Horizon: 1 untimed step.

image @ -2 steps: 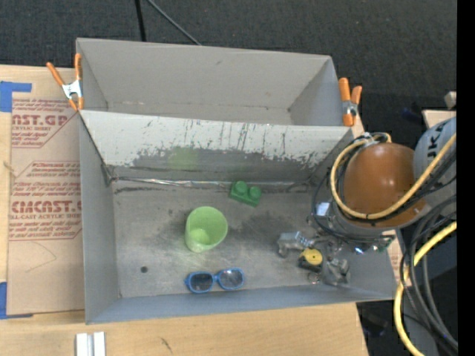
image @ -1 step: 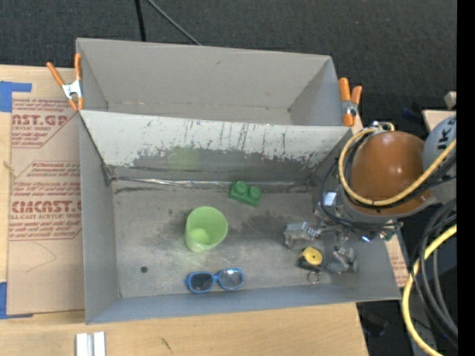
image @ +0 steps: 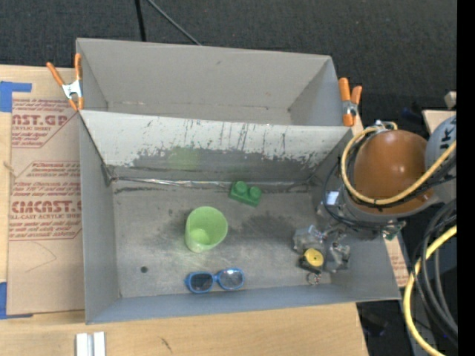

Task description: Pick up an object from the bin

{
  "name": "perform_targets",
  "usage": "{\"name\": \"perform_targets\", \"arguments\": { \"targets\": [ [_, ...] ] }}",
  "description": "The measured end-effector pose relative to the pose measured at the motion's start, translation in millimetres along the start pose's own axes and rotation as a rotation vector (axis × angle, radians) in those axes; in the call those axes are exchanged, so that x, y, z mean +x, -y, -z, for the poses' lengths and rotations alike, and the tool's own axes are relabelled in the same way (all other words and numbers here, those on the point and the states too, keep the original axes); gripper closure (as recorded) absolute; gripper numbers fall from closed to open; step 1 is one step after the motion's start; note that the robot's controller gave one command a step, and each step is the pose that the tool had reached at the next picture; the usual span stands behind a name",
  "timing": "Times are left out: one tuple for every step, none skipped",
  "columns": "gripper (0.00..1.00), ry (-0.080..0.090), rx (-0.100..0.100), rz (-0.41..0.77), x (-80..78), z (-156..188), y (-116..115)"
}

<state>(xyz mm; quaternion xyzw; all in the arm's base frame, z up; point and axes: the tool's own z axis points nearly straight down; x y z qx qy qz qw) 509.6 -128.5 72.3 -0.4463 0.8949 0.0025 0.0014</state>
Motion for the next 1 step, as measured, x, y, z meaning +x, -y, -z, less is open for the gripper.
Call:
{"name": "perform_targets", "arguments": {
  "targets": [
    [1.0, 0.001, 0.01, -0.035, -9.2, 130.6, -16.3]
  ]
}}
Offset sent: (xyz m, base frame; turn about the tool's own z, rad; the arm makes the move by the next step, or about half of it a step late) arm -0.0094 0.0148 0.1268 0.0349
